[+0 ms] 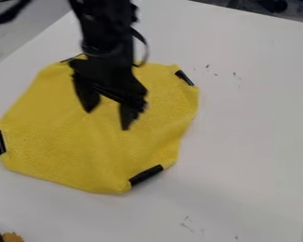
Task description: Fold the cloth from bottom left to right
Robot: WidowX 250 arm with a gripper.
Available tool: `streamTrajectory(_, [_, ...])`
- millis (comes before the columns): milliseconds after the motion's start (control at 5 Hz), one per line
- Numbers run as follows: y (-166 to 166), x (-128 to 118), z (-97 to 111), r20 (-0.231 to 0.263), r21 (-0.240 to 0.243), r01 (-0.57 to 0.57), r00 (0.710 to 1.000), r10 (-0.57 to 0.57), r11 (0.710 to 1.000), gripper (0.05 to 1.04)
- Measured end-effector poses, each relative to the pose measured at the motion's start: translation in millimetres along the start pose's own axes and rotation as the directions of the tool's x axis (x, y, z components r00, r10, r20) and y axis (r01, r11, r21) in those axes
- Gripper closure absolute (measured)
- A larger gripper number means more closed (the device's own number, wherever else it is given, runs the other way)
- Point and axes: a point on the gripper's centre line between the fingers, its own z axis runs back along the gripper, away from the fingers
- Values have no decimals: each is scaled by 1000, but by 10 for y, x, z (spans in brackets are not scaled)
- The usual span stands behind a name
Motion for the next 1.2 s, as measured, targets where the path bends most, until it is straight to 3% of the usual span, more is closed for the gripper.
streamTrajectory(200, [477,-89,-73,11,13,-96,995,96,995,83])
streamTrajectory(600, [1387,-565,-468,-47,51,-261,963,264,964,83])
streamTrajectory(800, [1664,-679,-574,-73,51,-279,956,283,959,83])
streamTrajectory(1200, [1699,-803,-777,-123,13,-291,949,290,957,83])
